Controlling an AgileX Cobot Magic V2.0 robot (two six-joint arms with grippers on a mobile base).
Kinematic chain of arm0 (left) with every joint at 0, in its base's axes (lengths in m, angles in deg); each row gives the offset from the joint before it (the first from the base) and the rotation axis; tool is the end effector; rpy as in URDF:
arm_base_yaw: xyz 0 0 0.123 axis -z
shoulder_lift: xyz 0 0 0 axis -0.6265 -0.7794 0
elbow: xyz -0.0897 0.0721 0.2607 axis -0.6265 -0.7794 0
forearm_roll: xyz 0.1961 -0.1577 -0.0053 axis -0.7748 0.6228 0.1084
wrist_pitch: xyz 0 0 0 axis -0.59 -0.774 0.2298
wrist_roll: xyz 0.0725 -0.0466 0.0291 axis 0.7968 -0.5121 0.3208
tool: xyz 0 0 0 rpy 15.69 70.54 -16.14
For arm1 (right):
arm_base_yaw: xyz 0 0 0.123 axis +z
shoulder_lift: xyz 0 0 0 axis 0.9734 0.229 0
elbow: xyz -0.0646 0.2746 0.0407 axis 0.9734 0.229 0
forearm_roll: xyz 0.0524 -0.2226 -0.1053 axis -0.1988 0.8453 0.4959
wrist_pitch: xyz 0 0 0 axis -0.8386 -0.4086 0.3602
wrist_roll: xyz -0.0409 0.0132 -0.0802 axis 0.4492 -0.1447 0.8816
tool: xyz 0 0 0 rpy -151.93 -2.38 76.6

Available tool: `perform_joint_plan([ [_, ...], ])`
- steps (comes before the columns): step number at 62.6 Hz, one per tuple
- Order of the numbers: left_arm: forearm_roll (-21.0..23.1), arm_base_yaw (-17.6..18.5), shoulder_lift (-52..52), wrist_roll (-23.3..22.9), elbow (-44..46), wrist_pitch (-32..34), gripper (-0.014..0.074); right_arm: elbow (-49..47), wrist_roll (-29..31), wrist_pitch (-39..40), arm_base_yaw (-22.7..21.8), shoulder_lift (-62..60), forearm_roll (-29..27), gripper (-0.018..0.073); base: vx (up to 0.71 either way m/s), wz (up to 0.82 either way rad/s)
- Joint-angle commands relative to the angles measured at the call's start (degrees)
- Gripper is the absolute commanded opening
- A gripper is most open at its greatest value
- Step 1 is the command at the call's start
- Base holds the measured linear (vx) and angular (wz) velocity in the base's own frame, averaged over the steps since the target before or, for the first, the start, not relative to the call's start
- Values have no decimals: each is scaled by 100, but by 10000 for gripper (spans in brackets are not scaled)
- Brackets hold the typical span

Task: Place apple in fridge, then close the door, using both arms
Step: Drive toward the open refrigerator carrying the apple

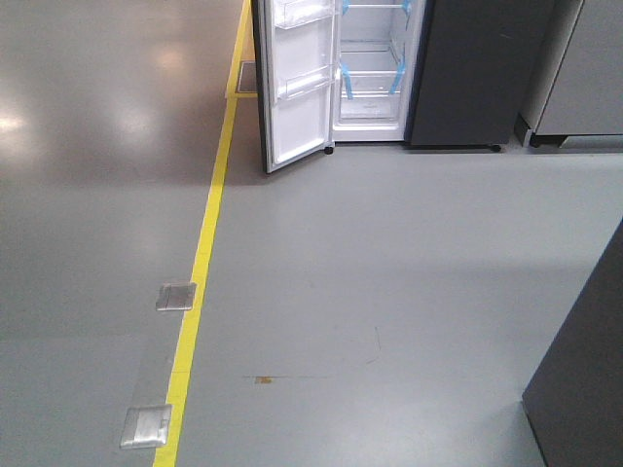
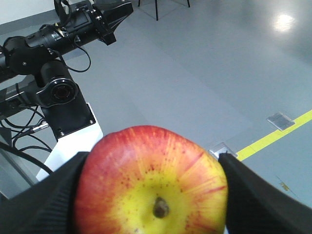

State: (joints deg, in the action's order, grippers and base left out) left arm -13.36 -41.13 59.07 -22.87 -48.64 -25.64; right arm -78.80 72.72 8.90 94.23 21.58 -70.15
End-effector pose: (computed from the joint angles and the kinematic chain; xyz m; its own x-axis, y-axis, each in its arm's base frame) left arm 0.0563 0.0023 0.2052 0.0755 -0.0559 -0.9956 -0.0364 0.9976 -0.0587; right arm 0.0032 0.0643 0.3632 -0.2753 -0.3109 -0.9097 -0.8730 0.4772 0.1011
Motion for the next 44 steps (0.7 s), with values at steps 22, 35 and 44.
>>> perform_joint_plan([
  [22, 68, 11, 85, -55, -123, 441, -6, -167, 29, 287, -14, 61, -292, 419, 28, 0],
  [35, 68, 11, 85, -55, -123, 441, -6, -167, 29, 287, -14, 61, -292, 419, 29, 1],
  [44, 68, 11, 85, -55, -123, 441, -6, -167, 29, 287, -14, 61, -292, 419, 29, 2],
])
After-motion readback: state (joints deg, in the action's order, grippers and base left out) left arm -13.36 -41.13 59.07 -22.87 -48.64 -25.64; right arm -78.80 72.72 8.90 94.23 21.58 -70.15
